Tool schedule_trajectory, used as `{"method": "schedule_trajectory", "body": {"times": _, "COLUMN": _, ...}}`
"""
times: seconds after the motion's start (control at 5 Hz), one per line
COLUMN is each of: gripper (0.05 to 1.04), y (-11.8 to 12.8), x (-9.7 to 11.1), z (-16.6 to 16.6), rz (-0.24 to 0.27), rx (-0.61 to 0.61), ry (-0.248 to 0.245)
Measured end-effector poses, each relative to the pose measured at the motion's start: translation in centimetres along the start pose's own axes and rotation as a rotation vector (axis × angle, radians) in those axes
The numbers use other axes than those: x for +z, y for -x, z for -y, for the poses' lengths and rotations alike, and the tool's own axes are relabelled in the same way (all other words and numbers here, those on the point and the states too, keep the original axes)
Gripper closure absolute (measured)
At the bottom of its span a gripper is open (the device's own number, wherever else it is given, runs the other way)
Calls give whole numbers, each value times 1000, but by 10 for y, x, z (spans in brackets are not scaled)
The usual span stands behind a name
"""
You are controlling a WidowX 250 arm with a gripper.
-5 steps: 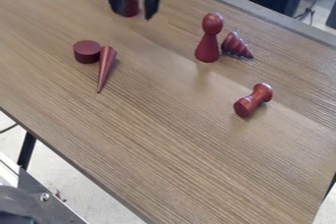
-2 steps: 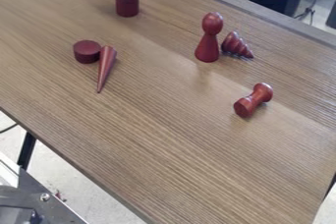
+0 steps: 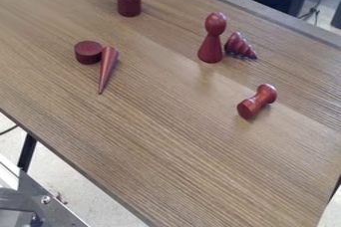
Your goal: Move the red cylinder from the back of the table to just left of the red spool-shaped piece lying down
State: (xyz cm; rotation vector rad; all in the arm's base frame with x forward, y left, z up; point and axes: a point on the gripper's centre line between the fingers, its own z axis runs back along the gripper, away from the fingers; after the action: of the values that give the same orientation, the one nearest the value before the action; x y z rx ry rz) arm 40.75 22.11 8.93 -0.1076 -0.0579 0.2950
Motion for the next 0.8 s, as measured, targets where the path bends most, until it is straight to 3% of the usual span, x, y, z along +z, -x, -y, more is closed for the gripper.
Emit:
{"method": "schedule_trajectory", "body": {"times": 0.2, "gripper": 84, "y": -3, "x": 14, "z": 9, "rz": -2, "rx": -36, "ry": 31}}
{"method": "schedule_trajectory", "body": {"times": 0.4, "gripper": 84, "y": 3, "x": 2, "z": 17, "rz": -72, "rx": -48, "ry": 63}}
{"method": "schedule_trajectory", "body": {"times": 0.6, "gripper": 84, "y": 10, "x": -11, "z": 19, "rz": -112, "rx": -45, "ry": 86}}
{"method": "schedule_trajectory", "body": {"times": 0.8, "gripper": 84, "y": 11, "x": -12, "z": 19, "rz": -117, "rx": -49, "ry": 96}}
